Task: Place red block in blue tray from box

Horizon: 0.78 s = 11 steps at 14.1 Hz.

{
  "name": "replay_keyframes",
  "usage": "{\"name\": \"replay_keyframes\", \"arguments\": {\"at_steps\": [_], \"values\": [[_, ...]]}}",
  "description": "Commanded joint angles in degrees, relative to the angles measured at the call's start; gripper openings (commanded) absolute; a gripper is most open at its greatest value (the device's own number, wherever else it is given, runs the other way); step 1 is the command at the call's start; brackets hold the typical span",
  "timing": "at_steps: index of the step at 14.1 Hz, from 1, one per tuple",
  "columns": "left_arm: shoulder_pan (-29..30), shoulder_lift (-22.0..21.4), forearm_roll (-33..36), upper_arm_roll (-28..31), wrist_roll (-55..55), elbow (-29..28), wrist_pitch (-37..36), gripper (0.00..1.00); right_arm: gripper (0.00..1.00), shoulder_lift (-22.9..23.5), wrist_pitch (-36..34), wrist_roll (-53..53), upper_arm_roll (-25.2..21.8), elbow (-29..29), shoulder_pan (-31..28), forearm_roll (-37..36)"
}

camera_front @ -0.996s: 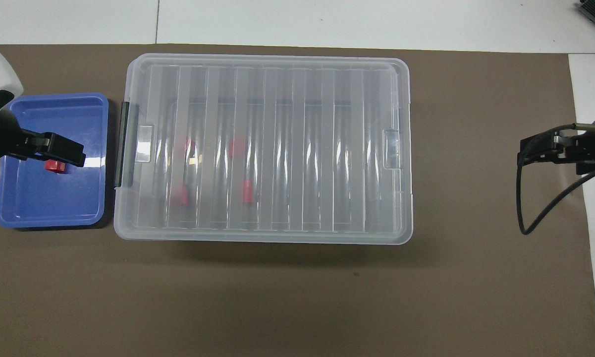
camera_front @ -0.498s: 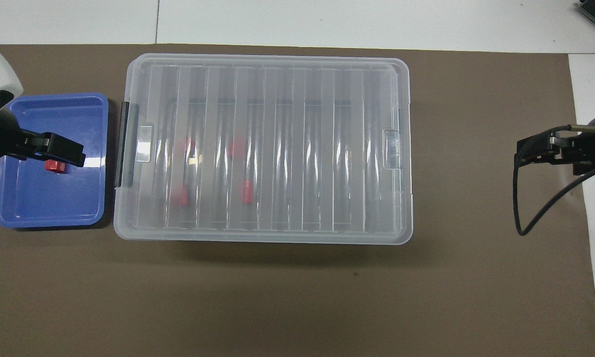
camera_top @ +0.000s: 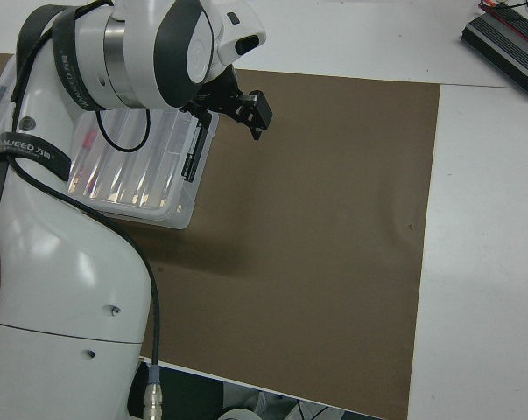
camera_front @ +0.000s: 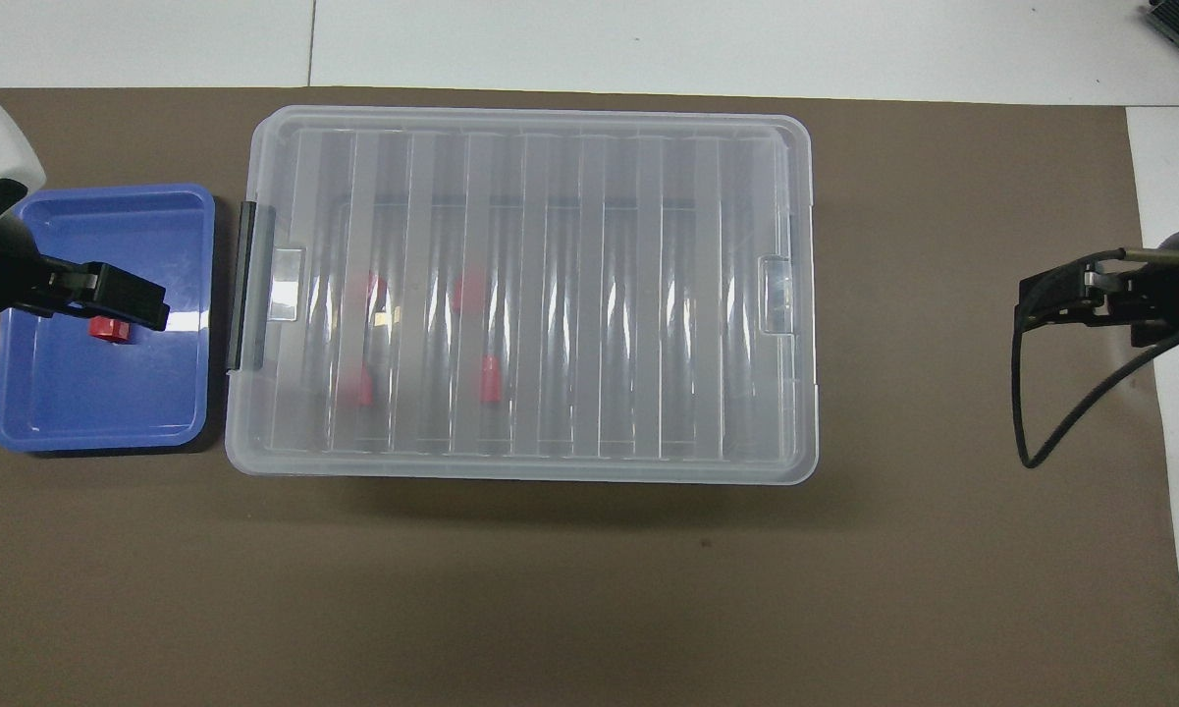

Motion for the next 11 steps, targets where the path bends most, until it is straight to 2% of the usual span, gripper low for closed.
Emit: {"name": "replay_keyframes", "arguments": {"at_steps": [1,11], "values": [[-0.1,-1.0,0.5,0.3,-0.1,-0.9,0.7,1.0,1.0,-0.6,0.3,0.4,0.4,-1.0,-0.3,-0.7],[-0.1,-1.0,0.5,0.3,-0.1,-0.9,0.7,1.0,1.0,-1.0,0.3,0.3,0.4,-1.7,-0.3,-0.6]]}}
